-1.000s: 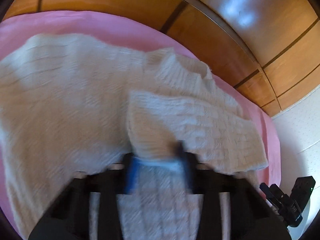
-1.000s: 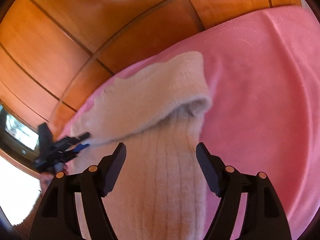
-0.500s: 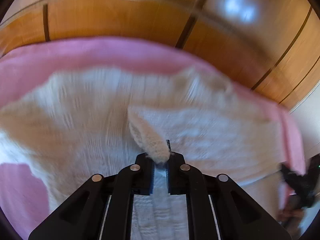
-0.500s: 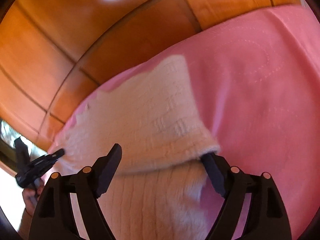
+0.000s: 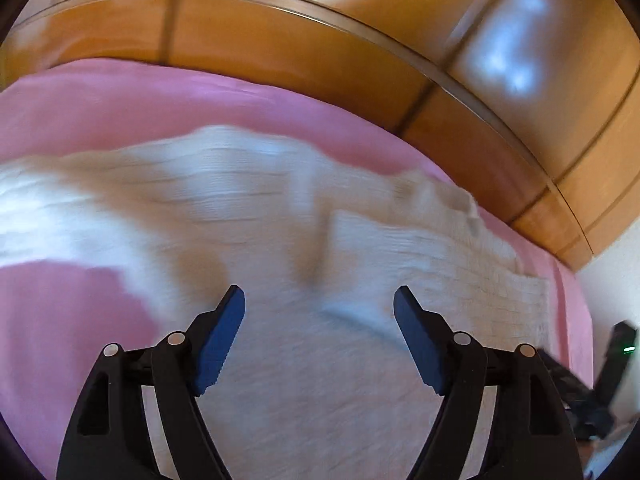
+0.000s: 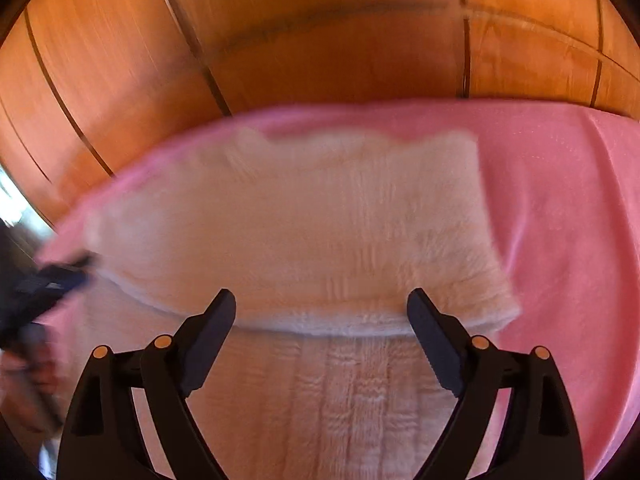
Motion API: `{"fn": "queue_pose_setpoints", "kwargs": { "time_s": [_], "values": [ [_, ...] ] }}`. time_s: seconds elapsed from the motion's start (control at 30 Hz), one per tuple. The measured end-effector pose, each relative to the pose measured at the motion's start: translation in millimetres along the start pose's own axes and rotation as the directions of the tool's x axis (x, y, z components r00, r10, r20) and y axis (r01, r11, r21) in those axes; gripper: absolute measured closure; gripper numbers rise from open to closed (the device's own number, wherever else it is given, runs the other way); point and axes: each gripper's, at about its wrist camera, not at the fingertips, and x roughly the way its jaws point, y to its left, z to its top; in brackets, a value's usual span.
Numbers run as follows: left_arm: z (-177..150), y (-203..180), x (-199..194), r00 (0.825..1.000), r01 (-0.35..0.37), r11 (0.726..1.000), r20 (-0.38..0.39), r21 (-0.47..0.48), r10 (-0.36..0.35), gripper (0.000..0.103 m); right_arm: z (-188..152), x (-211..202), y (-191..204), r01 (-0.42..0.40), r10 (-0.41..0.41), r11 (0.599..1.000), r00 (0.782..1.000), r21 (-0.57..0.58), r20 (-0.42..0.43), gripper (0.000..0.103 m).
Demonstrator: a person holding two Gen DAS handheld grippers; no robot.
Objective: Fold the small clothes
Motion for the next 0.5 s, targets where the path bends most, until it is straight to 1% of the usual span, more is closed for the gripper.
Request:
{"fn": "queue_pose_setpoints", "kwargs": {
  "time_s": [0.03, 0.07, 0.1, 0.17, 0.23, 0.27, 0.33, 0.37, 0.4, 0.43, 0.47, 0.5],
  "values": [
    [-2.5, 11.1, -7.3, 1.000, -0.015, 1.000, 0.012, -0.021, 0.016, 0.027, -4.0, 3.7, 3.1, 0.026, -0.025, 0.999, 0.999, -0.024, 0.020, 0.008],
    [-5.7, 31.1, -18.7, 0.999, -0.027, 0.998, 0.024, -0.058, 0.029, 0.027, -7.3, 4.8, 9.4, 0.051, -0.049, 0.997, 0.998, -0.051, 0.034, 0.005],
    [-6.2, 43.9, -25.7, 0.999, -0.032, 0.996, 0.032, -0.085, 0.035, 0.027, -7.6, 5.5, 12.8, 0.065, -0.064, 0.996, 0.998, -0.062, 0.028, 0.002],
    [-9.9, 79.1, -45.2, 0.997, -0.037, 0.985, 0.057, -0.166, 0.047, 0.027, -7.7, 8.6, 19.3, 0.102, -0.101, 0.991, 0.995, -0.088, 0.016, 0.002],
    [-15.8, 128.1, -67.4, 0.995, -0.039, 0.956, 0.082, -0.292, 0.065, 0.027, -8.2, 10.7, 21.1, 0.112, -0.111, 0.989, 0.994, -0.099, 0.009, 0.002],
    [-17.9, 145.6, -75.4, 0.993, -0.038, 0.939, 0.093, -0.341, 0.073, 0.027, -7.6, 10.9, 20.6, 0.108, -0.108, 0.989, 0.994, -0.099, 0.008, 0.002],
    [-25.4, 192.8, -98.1, 0.988, -0.042, 0.883, 0.115, -0.468, 0.108, 0.027, -8.0, 10.2, 17.6, 0.096, -0.096, 0.991, 0.995, -0.095, 0.003, 0.002],
    [-28.5, 212.6, -106.0, 0.987, -0.026, 0.853, 0.122, -0.521, 0.104, 0.027, -8.2, 9.9, 17.1, 0.094, -0.094, 0.991, 0.996, -0.095, 0.005, 0.002],
    [-32.3, 237.5, -117.6, 0.986, 0.016, 0.815, 0.145, -0.579, 0.084, 0.028, -7.4, 9.8, 16.5, 0.097, -0.096, 0.991, 0.995, -0.097, 0.010, 0.002],
    [-34.7, 256.1, -129.2, 0.981, 0.027, 0.783, 0.167, -0.622, 0.099, 0.032, -8.2, 9.4, 17.1, 0.103, -0.101, 0.989, 0.995, -0.102, 0.015, 0.002],
    [-35.4, 267.9, -138.2, 0.975, 0.016, 0.764, 0.179, -0.645, 0.131, 0.034, -6.6, 12.5, 19.9, 0.109, -0.107, 0.988, 0.994, -0.106, 0.018, 0.002],
    [-34.7, 284.1, -150.7, 0.965, 0.000, 0.743, 0.196, -0.669, 0.177, 0.034, -6.6, 12.6, 20.2, 0.112, -0.111, 0.988, 0.994, -0.108, 0.020, 0.002]
  ]
}}
